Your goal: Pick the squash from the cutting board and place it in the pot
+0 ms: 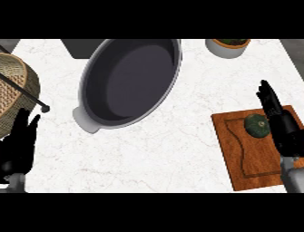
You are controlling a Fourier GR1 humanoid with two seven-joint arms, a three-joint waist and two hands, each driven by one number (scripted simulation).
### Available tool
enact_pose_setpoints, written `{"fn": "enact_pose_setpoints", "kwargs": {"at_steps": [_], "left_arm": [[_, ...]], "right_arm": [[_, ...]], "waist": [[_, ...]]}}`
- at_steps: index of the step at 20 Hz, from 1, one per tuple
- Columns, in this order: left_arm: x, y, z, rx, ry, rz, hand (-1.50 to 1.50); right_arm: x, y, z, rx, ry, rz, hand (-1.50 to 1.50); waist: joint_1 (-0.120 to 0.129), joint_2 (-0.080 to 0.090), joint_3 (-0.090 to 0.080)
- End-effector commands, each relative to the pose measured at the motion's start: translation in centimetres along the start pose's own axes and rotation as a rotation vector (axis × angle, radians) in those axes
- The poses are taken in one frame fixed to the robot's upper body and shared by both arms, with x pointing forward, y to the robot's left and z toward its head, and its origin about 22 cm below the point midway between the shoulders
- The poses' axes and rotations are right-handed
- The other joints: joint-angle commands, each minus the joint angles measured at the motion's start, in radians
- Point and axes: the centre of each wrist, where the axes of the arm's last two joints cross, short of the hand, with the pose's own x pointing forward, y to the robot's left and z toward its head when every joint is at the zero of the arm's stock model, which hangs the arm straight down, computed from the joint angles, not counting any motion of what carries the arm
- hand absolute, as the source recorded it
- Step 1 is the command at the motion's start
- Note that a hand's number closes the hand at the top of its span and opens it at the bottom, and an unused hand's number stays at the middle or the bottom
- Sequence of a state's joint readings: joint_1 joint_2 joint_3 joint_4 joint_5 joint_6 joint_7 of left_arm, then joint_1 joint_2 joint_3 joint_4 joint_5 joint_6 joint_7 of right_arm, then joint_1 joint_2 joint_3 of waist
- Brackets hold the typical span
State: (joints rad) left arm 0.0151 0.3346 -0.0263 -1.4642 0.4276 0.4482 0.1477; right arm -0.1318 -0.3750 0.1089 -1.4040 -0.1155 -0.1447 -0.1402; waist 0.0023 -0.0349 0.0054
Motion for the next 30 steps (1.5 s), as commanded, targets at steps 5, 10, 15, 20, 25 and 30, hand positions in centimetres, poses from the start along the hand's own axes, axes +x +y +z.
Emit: {"fn": "enact_pose_setpoints", "kwargs": {"at_steps": [5, 10, 15, 20, 25, 30], "left_arm": [[3.4, 3.2, -0.4, -0.049, -0.213, -0.345, 0.0], [2.8, 3.2, 0.2, -0.132, -0.207, -0.432, 0.0], [3.3, 3.9, 0.5, -0.192, -0.209, -0.471, 0.0], [3.0, 2.5, -0.9, -0.186, -0.222, -0.469, 0.0], [3.0, 1.6, 0.0, -0.21, -0.235, -0.473, 0.0], [3.5, 2.6, 0.3, -0.229, -0.225, -0.477, 0.0]], "right_arm": [[-4.7, -5.4, 5.1, -0.592, 0.398, -0.092, 1.5], [-5.6, -11.5, 8.9, -0.852, 0.279, 0.619, -1.5], [-5.0, -3.2, 12.2, -0.965, 0.206, 0.567, -1.5], [-1.6, -2.4, 12.3, -0.805, 0.376, 0.57, -1.5], [4.0, -4.8, 8.9, -0.682, 0.494, 0.634, -1.5], [7.0, -5.7, 5.0, -0.483, 0.717, 0.67, -1.5]], "waist": [[-0.076, 0.026, -0.003], [-0.061, 0.033, -0.012], [-0.019, 0.031, -0.008], [-0.009, 0.039, -0.01], [0.004, 0.037, -0.009], [0.028, 0.038, -0.009]]}}
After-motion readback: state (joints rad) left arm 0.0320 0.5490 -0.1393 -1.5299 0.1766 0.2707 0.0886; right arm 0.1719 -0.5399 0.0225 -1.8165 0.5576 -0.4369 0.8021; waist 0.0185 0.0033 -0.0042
